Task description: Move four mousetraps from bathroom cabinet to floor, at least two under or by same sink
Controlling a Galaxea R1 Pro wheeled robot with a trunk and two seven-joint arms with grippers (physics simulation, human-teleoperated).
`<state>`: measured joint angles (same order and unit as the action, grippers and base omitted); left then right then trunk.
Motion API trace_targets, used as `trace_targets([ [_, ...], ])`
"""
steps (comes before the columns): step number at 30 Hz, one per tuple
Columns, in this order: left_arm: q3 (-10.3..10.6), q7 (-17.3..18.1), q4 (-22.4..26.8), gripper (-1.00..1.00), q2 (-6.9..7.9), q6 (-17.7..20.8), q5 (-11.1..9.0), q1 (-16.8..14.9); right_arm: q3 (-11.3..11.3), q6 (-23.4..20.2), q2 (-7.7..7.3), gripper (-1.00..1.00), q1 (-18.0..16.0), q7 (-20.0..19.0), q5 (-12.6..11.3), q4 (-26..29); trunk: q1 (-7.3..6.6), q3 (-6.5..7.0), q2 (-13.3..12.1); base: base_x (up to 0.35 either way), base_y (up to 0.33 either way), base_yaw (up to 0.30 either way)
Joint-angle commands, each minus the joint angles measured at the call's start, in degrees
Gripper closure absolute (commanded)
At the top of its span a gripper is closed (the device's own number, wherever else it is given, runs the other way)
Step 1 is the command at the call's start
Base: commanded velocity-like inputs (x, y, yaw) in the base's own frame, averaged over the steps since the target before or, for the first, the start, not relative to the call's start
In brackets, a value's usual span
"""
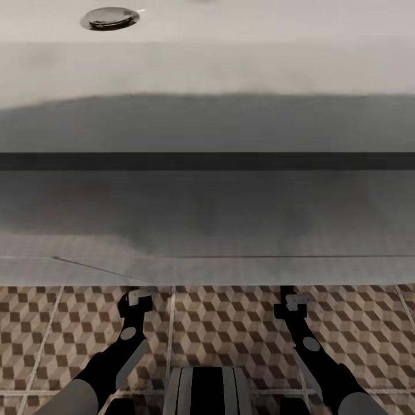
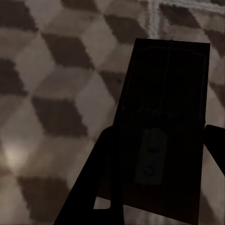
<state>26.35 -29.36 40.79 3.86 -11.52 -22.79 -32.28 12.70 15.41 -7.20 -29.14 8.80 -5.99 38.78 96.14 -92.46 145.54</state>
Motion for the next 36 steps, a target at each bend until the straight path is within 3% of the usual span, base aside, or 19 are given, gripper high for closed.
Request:
trace_targets([
  [1,0.4,-0.4,0.0,1.0,0.04,-0.4,-0.6,-0.1,0.5,0.2,-0.09,1.0,0.0,0.4,-0.6,0.0,0.0,-0.03,0.0,0.036,0.0,0.0],
  [36,0.4,-0.1,0.0,1.0,0.0,-0.4,-0.5,-0.1,0.4,0.3,-0.09,1.0,0.0,0.4,-0.6,0.0,0.0,-0.03,0.0,0.002,0.0,0.0],
])
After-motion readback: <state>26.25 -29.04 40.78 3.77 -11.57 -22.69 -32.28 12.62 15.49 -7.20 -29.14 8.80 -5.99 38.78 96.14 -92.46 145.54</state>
